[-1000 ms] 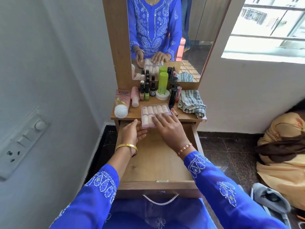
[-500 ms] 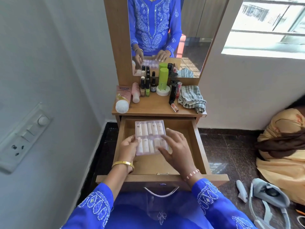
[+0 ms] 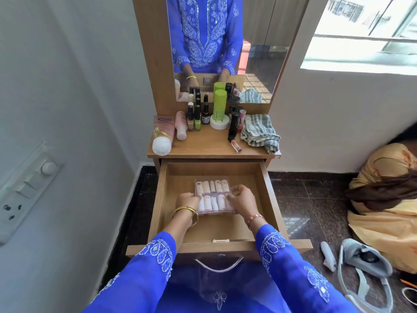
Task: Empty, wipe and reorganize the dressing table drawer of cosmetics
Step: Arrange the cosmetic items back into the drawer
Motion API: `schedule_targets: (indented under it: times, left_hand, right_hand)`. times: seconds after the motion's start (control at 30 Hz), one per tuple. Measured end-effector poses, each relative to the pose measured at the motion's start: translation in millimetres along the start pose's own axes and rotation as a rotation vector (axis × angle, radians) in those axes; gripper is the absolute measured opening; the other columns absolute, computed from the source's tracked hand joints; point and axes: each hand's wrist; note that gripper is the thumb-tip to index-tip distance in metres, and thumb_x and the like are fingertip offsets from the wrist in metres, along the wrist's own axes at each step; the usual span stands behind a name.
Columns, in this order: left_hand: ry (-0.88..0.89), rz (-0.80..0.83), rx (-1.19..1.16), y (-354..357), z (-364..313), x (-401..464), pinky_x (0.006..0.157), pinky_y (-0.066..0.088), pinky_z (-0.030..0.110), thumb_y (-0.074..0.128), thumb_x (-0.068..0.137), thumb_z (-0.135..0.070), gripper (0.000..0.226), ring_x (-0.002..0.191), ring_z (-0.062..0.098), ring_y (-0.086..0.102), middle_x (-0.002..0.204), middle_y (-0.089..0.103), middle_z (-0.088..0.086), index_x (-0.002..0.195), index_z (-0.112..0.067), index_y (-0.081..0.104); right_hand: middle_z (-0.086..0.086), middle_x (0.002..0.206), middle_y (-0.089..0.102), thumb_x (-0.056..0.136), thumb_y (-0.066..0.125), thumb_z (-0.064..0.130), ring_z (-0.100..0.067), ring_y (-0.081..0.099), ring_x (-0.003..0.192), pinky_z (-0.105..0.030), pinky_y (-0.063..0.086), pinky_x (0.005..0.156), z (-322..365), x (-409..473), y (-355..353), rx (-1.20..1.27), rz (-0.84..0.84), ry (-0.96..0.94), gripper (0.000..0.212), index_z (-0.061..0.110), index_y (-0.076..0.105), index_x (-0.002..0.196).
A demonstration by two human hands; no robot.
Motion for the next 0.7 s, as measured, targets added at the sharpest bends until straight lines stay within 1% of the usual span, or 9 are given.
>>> schedule_targets:
  times: [0.07,0.1,0.17,0.23,0.3,0.37,0.43,0.53,0.7]
  left_hand:
    - [0.039,0.002,0.087,-0.6,0.1,1.2,0.082,0.046,0.031,0.062,0.083,-0.008,0.022,0.089,0.027,0.06,0.094,0.065,0.012,0.1,0.004,0.066]
    - [0.055,0.003,0.114,-1.7,0.2,1.7,0.088,0.047,0.031,0.062,0.083,-0.008,0.027,0.094,0.026,0.061,0.101,0.066,0.009,0.107,0.002,0.064]
    - [0.069,0.01,0.125,-3.0,-1.0,1.1,0.096,0.047,0.034,0.059,0.083,-0.005,0.038,0.107,0.027,0.06,0.117,0.064,0.012,0.121,0.0,0.055]
    - [0.078,0.034,0.117,-2.9,-2.3,-0.7,0.098,0.046,0.033,0.055,0.085,0.0,0.043,0.114,0.026,0.057,0.125,0.06,0.014,0.128,0.001,0.049]
    - [0.093,0.054,0.117,-2.4,-2.8,-3.7,0.095,0.044,0.027,0.052,0.087,0.002,0.042,0.114,0.023,0.056,0.127,0.058,0.014,0.128,0.001,0.048]
    - [0.091,0.077,0.103,-1.1,-1.9,-3.6,0.089,0.042,0.025,0.048,0.086,0.005,0.04,0.107,0.018,0.056,0.124,0.059,0.013,0.126,0.0,0.05]
    - [0.07,0.108,0.089,-0.2,-0.3,-1.5,0.094,0.043,0.028,0.045,0.085,0.007,0.043,0.108,0.02,0.056,0.124,0.059,0.012,0.126,-0.002,0.051]
    - [0.063,0.157,0.106,0.4,0.7,0.2,0.099,0.045,0.033,0.045,0.084,0.006,0.045,0.109,0.021,0.057,0.12,0.06,0.008,0.127,-0.005,0.051]
    - [0.061,0.2,0.103,0.5,-0.1,2.2,0.104,0.042,0.042,0.049,0.084,0.002,0.046,0.116,0.024,0.054,0.129,0.057,0.008,0.129,-0.009,0.049]
  right_hand:
    - [-0.015,0.109,0.066,0.083,0.065,0.017,-0.03,0.065,0.098,-0.045,0.053,0.087,-1.0,0.9,-1.1,0.012,-0.015,0.019,0.029,0.008,0.057,0.109]
    - [-0.015,0.109,0.066,0.084,0.064,0.017,-0.03,0.065,0.098,-0.044,0.054,0.087,-1.8,1.4,-0.9,0.014,-0.018,0.023,0.028,0.008,0.057,0.109]
    - [-0.014,0.11,0.065,0.085,0.062,0.017,-0.029,0.064,0.098,-0.044,0.054,0.087,-2.6,1.7,-0.2,0.01,-0.021,0.027,0.027,0.008,0.055,0.11]
    - [-0.014,0.112,0.064,0.086,0.06,0.012,-0.029,0.063,0.1,-0.044,0.053,0.088,-3.4,2.3,0.1,0.007,-0.013,0.037,0.027,0.008,0.054,0.112]
    - [-0.014,0.116,0.062,0.085,0.059,0.005,-0.028,0.061,0.106,-0.041,0.051,0.092,-3.4,2.5,-0.6,-0.004,0.003,0.04,0.031,0.006,0.053,0.115]
    - [-0.015,0.119,0.062,0.083,0.06,0.002,-0.028,0.059,0.11,-0.037,0.049,0.096,-3.2,3.0,-1.5,-0.027,0.014,0.027,0.037,0.004,0.053,0.119]
    - [-0.016,0.12,0.062,0.082,0.06,0.0,-0.029,0.058,0.112,-0.037,0.047,0.098,-1.9,2.1,-2.2,-0.038,0.03,0.014,0.04,0.002,0.052,0.122]
    - [-0.016,0.122,0.061,0.082,0.06,0.0,-0.029,0.057,0.114,-0.041,0.046,0.1,-0.8,1.4,-2.3,-0.036,0.059,0.009,0.044,0.002,0.051,0.125]
    - [-0.016,0.128,0.057,0.082,0.06,0.001,-0.029,0.054,0.12,-0.036,0.043,0.103,0.0,0.1,-3.8,-0.043,0.045,-0.013,0.049,0.001,0.047,0.13]
Point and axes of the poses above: each hand's wrist, its own x-axis towards the middle knuckle, its own y-axis out of the palm, z = x × y
